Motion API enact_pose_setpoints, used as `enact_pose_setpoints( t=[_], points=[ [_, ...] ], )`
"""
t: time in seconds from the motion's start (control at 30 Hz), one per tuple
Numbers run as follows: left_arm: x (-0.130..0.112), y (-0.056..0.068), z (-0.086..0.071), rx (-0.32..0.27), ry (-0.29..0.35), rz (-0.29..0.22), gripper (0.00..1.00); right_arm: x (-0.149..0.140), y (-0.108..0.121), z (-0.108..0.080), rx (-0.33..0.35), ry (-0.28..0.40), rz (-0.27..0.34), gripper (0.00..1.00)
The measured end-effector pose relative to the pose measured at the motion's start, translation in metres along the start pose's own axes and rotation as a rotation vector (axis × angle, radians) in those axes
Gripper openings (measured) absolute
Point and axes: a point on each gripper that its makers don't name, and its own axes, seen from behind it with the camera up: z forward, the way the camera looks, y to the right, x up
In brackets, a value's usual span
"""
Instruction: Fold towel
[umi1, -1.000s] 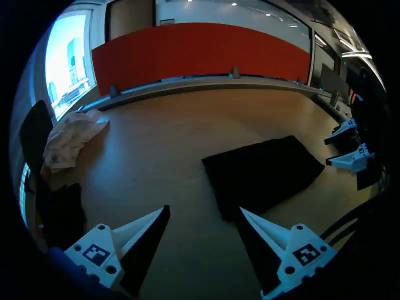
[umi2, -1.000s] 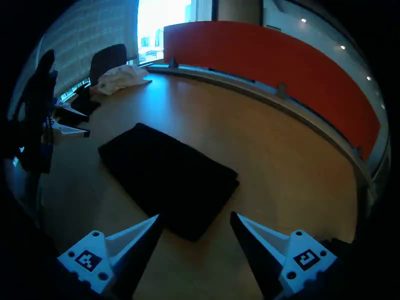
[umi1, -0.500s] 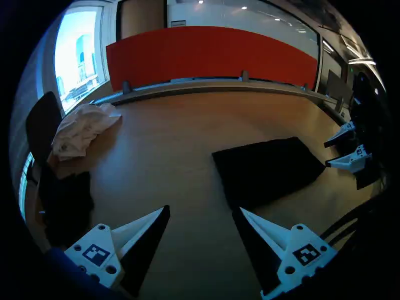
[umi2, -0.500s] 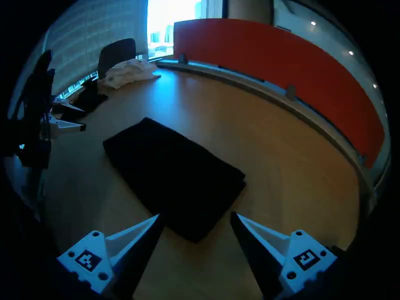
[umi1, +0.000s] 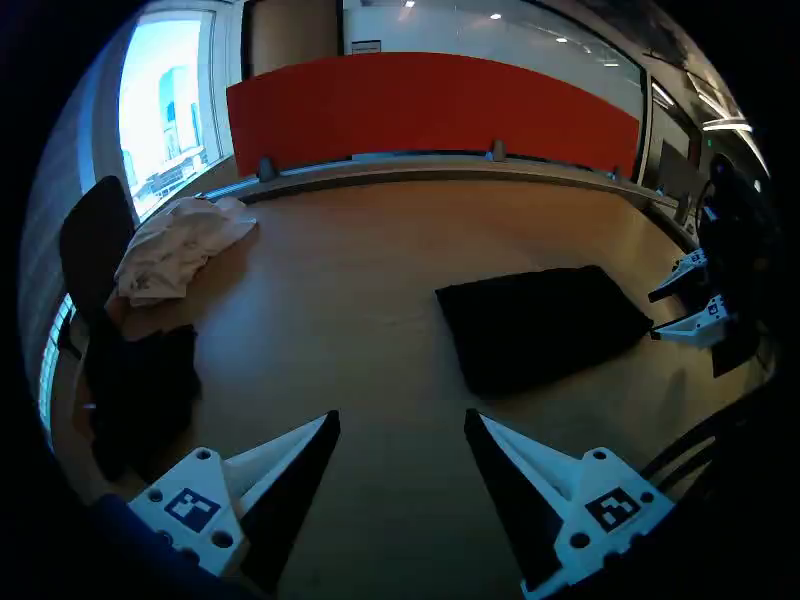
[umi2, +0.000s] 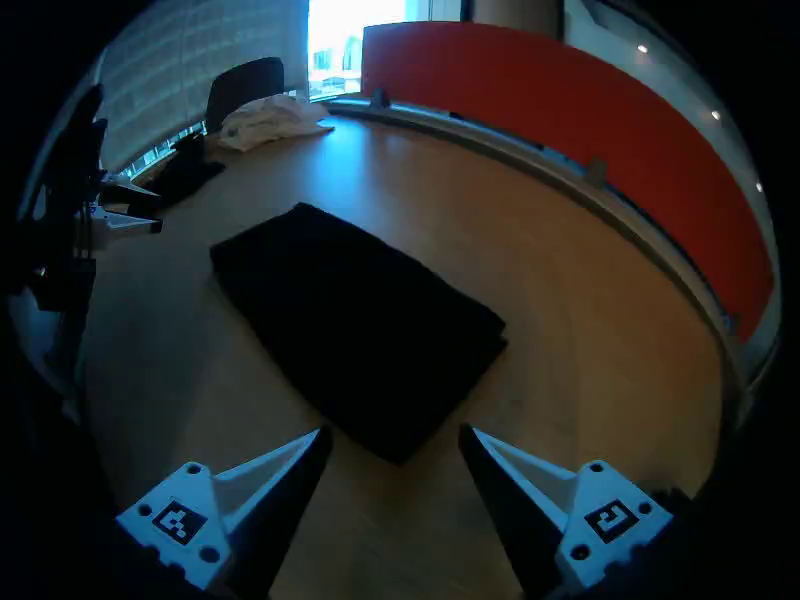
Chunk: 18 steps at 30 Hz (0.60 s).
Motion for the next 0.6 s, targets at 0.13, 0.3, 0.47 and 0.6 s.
enact_pose_setpoints(
  t=[0.13,0.3,0.47,0.6],
  points=[
    [-0.007,-0.002,-0.003,0.005,-0.006,-0.006,0.93,-0.006,-0.001,0.002,0.001,-0.012,-0.001,0.95],
    [-0.014,-0.004,-0.007,0.009,-0.014,-0.010,0.92,-0.010,-0.001,0.004,0.003,-0.024,-0.005,0.92],
    [-0.020,-0.007,-0.010,0.015,-0.018,-0.008,0.92,-0.012,-0.003,0.006,0.014,-0.035,-0.004,0.78],
    [-0.022,-0.007,-0.013,0.014,-0.021,-0.013,0.92,-0.014,-0.005,0.006,0.027,-0.040,0.009,0.64]
  ],
)
